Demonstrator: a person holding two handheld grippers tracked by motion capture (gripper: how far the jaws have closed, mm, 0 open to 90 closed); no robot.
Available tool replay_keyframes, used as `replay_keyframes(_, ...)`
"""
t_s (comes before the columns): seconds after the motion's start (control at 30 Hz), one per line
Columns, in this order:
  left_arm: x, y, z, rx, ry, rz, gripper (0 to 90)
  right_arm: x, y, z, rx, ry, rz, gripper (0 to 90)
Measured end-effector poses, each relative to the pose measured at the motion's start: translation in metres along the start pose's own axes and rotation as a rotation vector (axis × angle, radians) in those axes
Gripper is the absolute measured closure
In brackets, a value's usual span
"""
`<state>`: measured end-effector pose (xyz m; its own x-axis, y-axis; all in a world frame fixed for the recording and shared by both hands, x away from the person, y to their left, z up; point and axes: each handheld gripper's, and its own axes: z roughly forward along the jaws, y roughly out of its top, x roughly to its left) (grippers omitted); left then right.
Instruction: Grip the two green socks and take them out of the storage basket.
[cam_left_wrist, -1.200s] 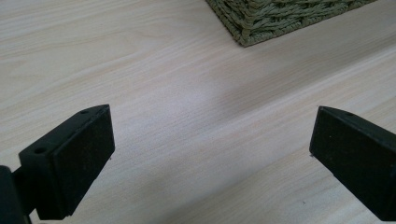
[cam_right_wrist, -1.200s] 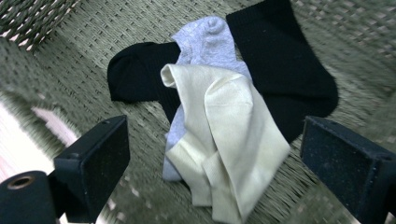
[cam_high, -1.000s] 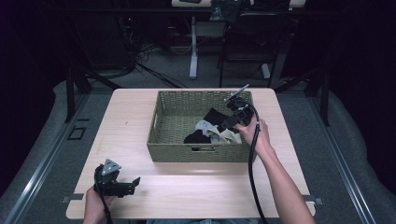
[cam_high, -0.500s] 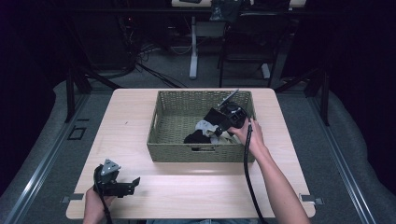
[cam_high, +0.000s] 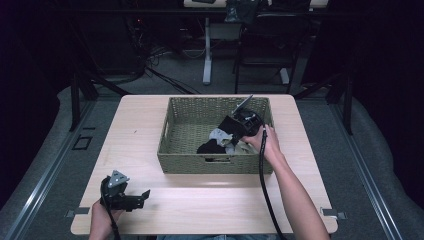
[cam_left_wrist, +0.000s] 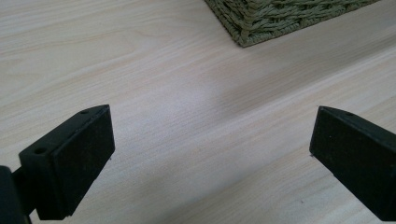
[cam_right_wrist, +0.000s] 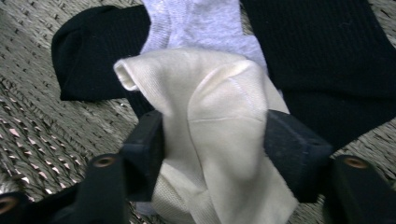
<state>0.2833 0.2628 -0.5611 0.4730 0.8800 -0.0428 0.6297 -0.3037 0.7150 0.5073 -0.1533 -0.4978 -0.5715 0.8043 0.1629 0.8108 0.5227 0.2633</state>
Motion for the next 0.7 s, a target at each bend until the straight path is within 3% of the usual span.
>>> replay_keyframes(0.13, 0.000, 0.000, 0.000, 0.000, 0.001, 0.000, 0.1, -0.005, 0.000, -0.001, 0.018, 0.002, 0.013, 55.0)
replay_keyframes(0.23, -0.001, 0.000, 0.000, 0.000, 0.001, 0.002, 0.1, -0.007, 0.000, 0.000, 0.020, 0.003, 0.028, 46.9)
replay_keyframes(0.33, -0.001, 0.000, 0.000, 0.002, 0.000, 0.002, 0.1, -0.009, 0.001, 0.004, 0.026, -0.007, 0.038, 46.3)
replay_keyframes(0.43, 0.000, 0.000, 0.000, 0.002, 0.001, 0.002, 0.1, -0.009, 0.002, 0.008, 0.045, 0.002, 0.039, 56.5)
replay_keyframes(0.5, 0.000, 0.000, 0.000, 0.002, 0.000, -0.001, 0.1, -0.008, 0.003, 0.009, 0.051, 0.001, 0.039, 70.7)
replay_keyframes(0.57, 0.000, 0.000, 0.000, 0.000, -0.001, 0.001, 0.1, -0.007, 0.003, 0.007, 0.053, -0.013, 0.025, 78.6)
replay_keyframes(0.7, 0.000, 0.001, 0.000, 0.002, -0.002, 0.002, 0.1, -0.003, 0.002, -0.003, 0.027, -0.035, 0.018, 84.7)
